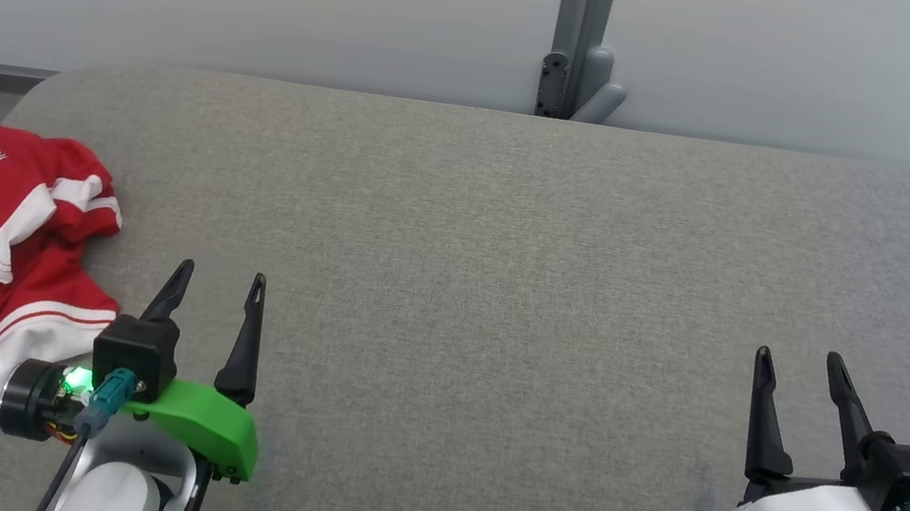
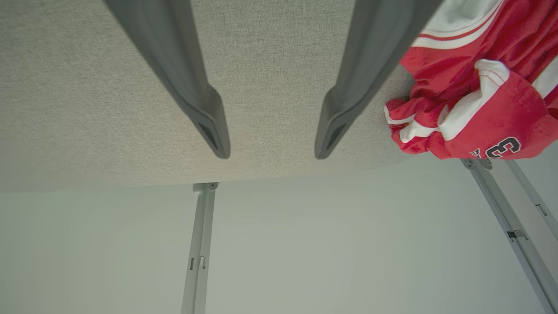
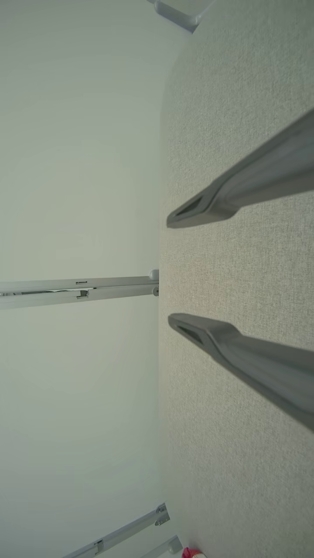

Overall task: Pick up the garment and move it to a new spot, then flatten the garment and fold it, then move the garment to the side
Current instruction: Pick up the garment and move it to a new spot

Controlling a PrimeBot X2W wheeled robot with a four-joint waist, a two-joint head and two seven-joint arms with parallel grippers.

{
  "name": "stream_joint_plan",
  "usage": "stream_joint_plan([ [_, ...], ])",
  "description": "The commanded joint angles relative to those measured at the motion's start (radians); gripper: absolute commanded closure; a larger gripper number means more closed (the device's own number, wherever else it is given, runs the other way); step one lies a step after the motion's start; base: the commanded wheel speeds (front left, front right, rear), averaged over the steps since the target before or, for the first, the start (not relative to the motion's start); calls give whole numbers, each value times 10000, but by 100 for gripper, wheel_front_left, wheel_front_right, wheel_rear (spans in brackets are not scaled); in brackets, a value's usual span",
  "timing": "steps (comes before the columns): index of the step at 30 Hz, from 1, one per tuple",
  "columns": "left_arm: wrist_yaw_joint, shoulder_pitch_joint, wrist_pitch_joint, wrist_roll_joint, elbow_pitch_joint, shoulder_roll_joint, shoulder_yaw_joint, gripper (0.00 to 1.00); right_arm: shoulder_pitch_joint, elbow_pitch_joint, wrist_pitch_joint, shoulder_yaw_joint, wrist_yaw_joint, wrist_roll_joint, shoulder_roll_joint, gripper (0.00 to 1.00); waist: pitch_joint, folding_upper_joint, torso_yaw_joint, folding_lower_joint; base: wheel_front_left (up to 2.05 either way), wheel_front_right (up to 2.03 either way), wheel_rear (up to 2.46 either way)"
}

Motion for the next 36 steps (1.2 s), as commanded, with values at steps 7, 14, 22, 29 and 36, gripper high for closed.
stream_joint_plan([
  [7, 118, -122, -94, -128, 58, 127, 37, 0, -51, -107, -57, 327, 1, 235, -2, 0, 93, 0, 1358, 0, 0, 0, 0],
  [14, 216, -107, -172, -211, 59, 154, 110, 0, -164, -249, -54, 685, 1, 379, -8, 0, 119, 0, 2517, 0, 0, 0, 0],
  [22, 309, -49, -223, -276, 38, 239, 173, 0, -118, -374, -46, 987, -1, 473, -10, 0, 86, 0, 3775, 0, 0, 0, 0],
  [29, 362, 17, -195, -345, -19, 290, 145, 0, -20, -397, -46, 1110, -1, 483, -12, 0, 52, 0, 4540, 0, 0, 0, 0],
  [36, 471, 111, -275, -413, -141, 356, 226, 0, -154, -352, -46, 1202, -1, 403, -15, 0, 143, 0, 4654, 0, 0, 0, 0],
])
